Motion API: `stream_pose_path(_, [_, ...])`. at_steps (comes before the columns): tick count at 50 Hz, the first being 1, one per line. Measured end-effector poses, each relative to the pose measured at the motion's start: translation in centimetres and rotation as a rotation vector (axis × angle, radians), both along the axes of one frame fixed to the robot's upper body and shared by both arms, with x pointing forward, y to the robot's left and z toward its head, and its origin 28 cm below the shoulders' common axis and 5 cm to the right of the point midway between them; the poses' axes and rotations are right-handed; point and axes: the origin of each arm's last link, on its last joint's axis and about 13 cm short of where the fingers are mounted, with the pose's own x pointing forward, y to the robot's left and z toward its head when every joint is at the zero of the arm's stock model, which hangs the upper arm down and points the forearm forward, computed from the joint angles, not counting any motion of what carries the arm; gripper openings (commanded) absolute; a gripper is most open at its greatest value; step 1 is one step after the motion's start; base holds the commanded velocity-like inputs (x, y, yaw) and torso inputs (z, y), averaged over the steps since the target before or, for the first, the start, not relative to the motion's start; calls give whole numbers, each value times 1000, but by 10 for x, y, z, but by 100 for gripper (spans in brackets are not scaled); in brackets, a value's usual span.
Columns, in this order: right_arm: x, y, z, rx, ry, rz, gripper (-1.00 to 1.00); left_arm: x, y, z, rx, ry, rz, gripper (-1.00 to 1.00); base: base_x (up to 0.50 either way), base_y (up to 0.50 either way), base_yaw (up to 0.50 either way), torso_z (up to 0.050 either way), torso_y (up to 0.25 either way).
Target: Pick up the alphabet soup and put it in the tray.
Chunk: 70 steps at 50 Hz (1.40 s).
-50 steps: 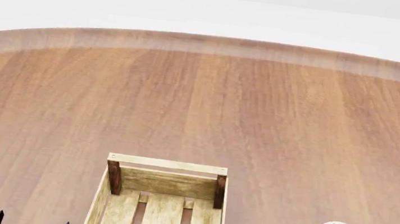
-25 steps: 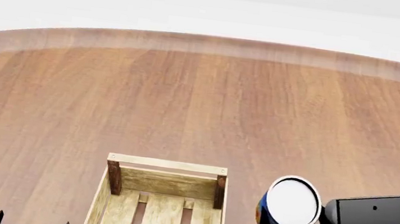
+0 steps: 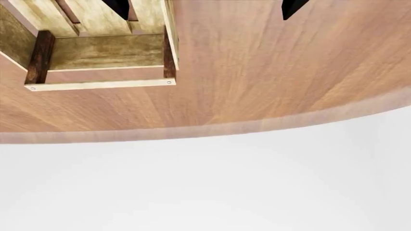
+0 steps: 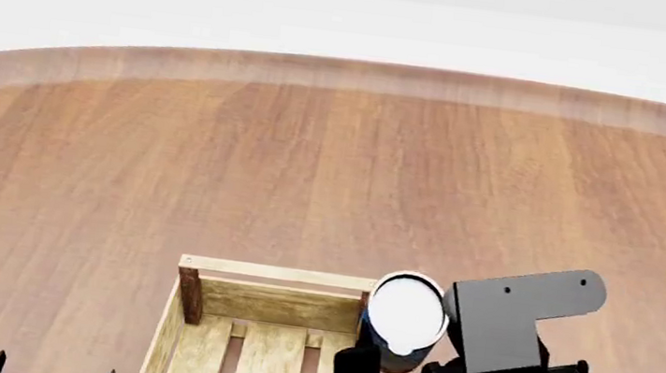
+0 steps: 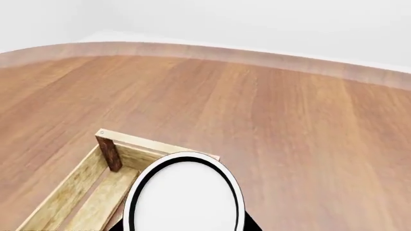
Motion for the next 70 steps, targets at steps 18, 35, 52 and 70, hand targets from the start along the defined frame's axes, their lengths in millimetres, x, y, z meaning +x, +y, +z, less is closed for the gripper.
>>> stream_pose_path(18, [20, 21, -8, 2, 42, 60, -100, 0, 0, 0, 0, 0, -1, 100, 0, 0, 0, 0, 1])
stream_pose_path(35, [30, 37, -13, 18, 54, 104, -100, 0, 0, 0, 2, -2, -3, 100, 0, 0, 0, 1, 1])
stream_pose_path(52, [34, 49, -15, 49, 45, 119, -100, 0, 0, 0, 3, -3, -3, 100, 0, 0, 0, 0, 1])
stream_pose_path(70, [36, 51, -13, 65, 37, 115, -100, 0, 0, 0, 2, -3, -2, 100, 0, 0, 0, 0, 1])
